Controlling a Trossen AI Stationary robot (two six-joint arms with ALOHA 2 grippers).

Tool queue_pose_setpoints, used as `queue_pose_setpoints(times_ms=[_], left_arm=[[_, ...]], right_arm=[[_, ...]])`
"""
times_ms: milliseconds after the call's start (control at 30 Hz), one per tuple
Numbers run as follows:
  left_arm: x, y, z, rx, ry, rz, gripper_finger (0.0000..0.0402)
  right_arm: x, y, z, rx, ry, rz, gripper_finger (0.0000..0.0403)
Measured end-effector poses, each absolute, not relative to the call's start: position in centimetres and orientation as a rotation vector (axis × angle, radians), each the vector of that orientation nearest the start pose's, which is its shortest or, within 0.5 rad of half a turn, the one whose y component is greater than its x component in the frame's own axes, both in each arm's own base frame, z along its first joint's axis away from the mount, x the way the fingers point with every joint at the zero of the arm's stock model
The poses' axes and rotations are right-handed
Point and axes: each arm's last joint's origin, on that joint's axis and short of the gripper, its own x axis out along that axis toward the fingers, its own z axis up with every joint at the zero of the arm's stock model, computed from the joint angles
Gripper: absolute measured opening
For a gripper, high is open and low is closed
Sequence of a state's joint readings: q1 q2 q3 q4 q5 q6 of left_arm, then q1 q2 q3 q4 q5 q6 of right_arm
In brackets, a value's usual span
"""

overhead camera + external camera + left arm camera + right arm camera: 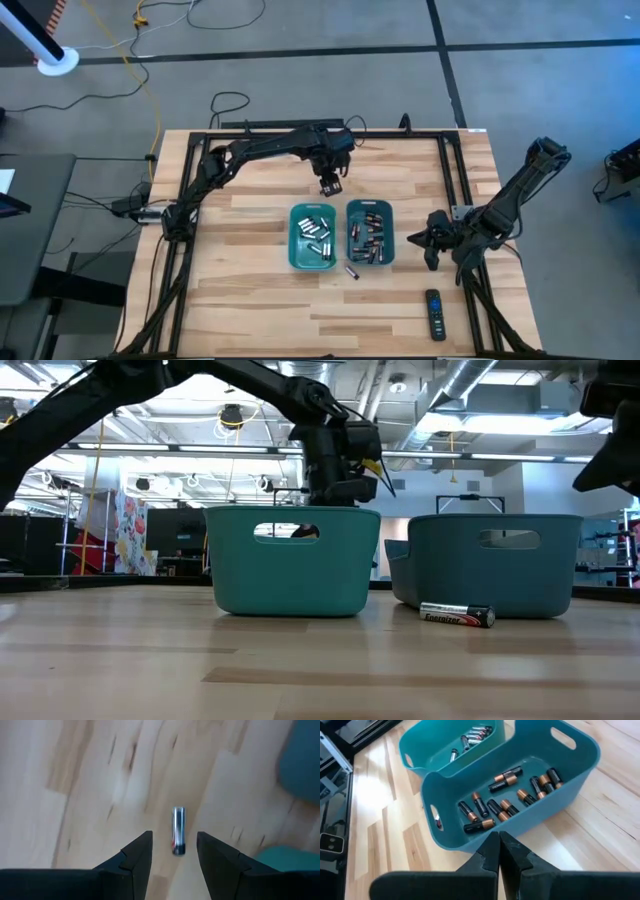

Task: Sort batteries
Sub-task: Put the silver battery into the green bin

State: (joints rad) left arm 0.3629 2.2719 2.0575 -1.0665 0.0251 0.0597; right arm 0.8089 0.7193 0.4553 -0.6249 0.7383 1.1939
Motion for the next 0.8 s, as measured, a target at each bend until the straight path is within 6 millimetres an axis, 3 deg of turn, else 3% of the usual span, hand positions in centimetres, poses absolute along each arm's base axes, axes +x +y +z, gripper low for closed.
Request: queue_pose_setpoints(times_ms=[200, 533, 800], left_arm=[[44.7, 17.1, 21.1, -0.218, 1.212, 0.218, 0.0151], [45.0, 17.3, 17.6, -0.26, 1.319, 0.218, 0.0151], [45.2, 17.3, 16.5, -0.258, 1.346, 0.217, 0.0151]], right_arm=[[10.3, 8.0, 20.2, 0.536, 0.564, -0.308, 0.0028], [10.3, 8.0, 20.2, 0.538, 0.563, -0.307, 0.0028], [10.3, 8.0, 20.2, 0.538, 0.563, -0.308, 0.0028]])
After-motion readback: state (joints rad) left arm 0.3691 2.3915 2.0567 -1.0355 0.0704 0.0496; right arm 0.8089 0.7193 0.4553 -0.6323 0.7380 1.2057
